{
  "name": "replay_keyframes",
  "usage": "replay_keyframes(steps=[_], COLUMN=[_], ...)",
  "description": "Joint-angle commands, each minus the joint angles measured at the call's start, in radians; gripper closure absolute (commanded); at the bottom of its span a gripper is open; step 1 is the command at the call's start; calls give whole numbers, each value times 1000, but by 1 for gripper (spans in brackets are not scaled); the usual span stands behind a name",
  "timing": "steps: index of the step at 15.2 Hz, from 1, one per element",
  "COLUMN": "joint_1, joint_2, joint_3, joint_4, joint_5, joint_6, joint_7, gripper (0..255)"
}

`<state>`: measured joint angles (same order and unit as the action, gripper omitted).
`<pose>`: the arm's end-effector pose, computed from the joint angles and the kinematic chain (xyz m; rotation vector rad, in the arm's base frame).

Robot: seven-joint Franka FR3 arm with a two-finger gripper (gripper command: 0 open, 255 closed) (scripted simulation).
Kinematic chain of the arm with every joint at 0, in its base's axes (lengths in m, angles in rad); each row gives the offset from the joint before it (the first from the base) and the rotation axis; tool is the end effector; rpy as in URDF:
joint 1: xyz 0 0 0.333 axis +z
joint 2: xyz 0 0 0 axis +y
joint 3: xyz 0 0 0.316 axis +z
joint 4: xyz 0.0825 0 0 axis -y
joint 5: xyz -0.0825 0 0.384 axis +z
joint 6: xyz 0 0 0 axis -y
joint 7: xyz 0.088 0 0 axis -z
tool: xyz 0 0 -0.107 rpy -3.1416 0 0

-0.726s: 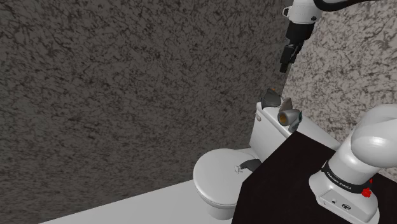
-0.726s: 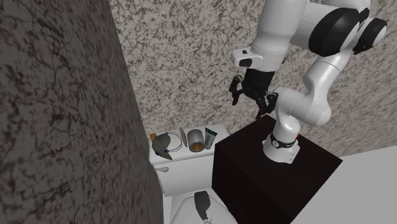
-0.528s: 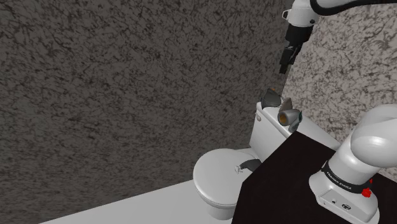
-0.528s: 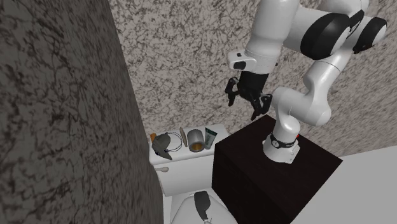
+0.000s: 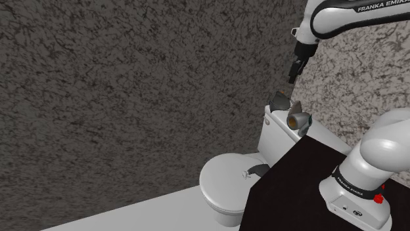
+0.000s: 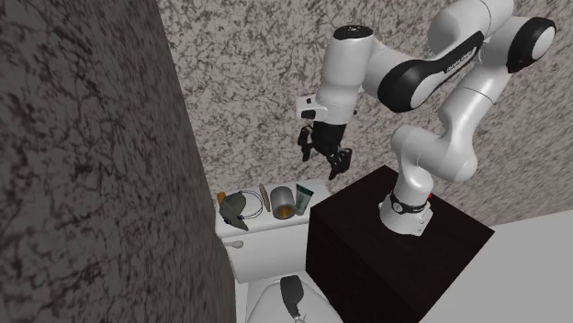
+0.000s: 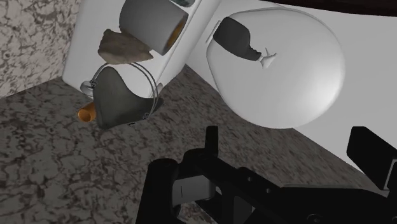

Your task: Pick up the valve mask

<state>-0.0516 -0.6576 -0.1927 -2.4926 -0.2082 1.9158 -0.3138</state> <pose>0.3479 -0.1085 0.5086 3.0322 0.2553 0.0787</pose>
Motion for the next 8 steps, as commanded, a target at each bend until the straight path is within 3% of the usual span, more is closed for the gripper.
replay_keyframes(steps=[1,8], joint_1=[-10,-36], joint_2=[43,231], joint_3=[-35,-168], joint_4=[-8,-2], joint_5=[-17,-47], joint_6=[60,270], joint_7=[-31,-152], gripper=[0,0])
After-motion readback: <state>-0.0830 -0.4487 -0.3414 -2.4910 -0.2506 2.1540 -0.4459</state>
